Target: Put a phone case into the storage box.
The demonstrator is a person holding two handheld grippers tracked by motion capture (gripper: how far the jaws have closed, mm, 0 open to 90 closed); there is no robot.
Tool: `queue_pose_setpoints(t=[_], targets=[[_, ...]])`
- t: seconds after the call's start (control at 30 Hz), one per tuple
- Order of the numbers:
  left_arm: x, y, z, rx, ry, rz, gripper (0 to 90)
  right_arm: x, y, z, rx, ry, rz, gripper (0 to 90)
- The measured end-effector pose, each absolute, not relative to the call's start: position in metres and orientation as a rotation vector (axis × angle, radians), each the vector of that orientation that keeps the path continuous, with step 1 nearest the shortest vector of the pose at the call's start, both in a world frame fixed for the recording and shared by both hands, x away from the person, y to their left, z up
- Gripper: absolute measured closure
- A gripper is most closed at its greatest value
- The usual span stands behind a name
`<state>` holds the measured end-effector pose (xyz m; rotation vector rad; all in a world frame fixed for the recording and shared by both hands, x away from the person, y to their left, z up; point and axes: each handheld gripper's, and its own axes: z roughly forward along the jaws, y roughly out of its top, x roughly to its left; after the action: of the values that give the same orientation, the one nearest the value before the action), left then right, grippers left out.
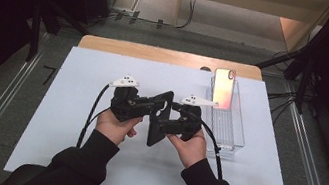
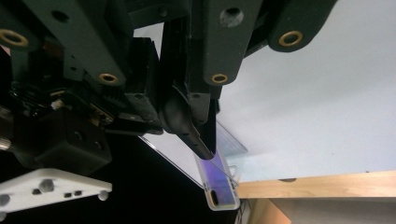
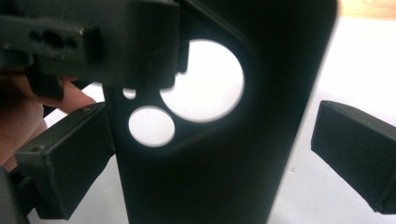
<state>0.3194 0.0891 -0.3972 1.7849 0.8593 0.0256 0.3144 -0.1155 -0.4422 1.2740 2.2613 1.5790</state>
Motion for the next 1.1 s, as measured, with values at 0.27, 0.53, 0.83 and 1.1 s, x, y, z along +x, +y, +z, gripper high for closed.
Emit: queue_pose_setpoints(t=[0.27, 0.53, 0.83, 1.1], targets=[[0.319, 0.090, -0.392, 1.774, 0.859, -0.019, 62.4, 0.311, -0.120, -0.433, 1.236, 2.267, 1.530, 11.5], [0.314, 0.111, -0.372, 1.773, 0.843, -0.019, 38.9, 0.321, -0.155, -0.412, 1.309, 2.166, 1.526, 11.5], [0.309, 0.134, -0.383, 1.906, 0.839, -0.013, 34.6, 0.345, -0.216, -0.377, 1.371, 2.059, 1.448, 11.5], [0.306, 0.159, -0.406, 1.986, 0.802, -0.038, 31.2, 0.368, -0.258, -0.379, 1.461, 1.975, 1.294, 11.4]])
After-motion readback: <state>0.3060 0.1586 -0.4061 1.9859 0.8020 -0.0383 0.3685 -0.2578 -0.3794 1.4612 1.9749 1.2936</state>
